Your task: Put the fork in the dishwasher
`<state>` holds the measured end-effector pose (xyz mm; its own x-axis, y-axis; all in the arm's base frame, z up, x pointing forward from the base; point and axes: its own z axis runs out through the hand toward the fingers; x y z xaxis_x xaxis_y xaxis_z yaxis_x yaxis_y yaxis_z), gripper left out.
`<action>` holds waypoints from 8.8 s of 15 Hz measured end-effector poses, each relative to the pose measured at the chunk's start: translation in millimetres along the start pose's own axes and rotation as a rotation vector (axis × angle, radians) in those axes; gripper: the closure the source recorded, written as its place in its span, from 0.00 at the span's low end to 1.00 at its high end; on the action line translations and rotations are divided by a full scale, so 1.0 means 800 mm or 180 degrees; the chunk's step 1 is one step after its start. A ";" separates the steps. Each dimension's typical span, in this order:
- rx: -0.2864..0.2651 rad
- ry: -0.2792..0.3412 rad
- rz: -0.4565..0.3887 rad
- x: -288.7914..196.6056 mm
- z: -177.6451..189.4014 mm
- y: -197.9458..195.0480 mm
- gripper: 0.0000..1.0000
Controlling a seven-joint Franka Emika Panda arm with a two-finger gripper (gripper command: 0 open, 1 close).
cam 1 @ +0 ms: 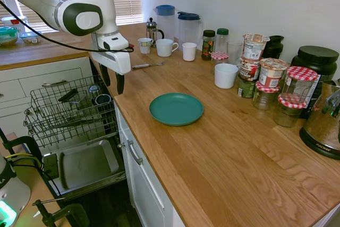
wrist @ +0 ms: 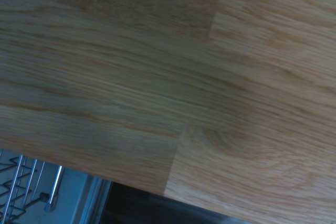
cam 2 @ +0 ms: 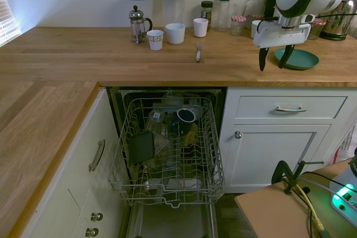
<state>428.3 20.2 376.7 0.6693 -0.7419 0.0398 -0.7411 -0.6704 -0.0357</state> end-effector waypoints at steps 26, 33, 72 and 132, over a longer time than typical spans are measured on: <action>0.0427 0.0401 0.1229 0.090 0.016 -0.390 0.00; 0.0234 0.0357 0.1529 0.099 0.046 -0.416 0.00; 0.0216 0.0076 0.1527 0.146 0.045 -0.403 1.00; 0.0032 -0.0061 0.1199 -0.372 0.321 -0.219 0.00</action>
<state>372.9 356.8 114.5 0.3509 -0.9364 0.0033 -0.9350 -0.3505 -0.0542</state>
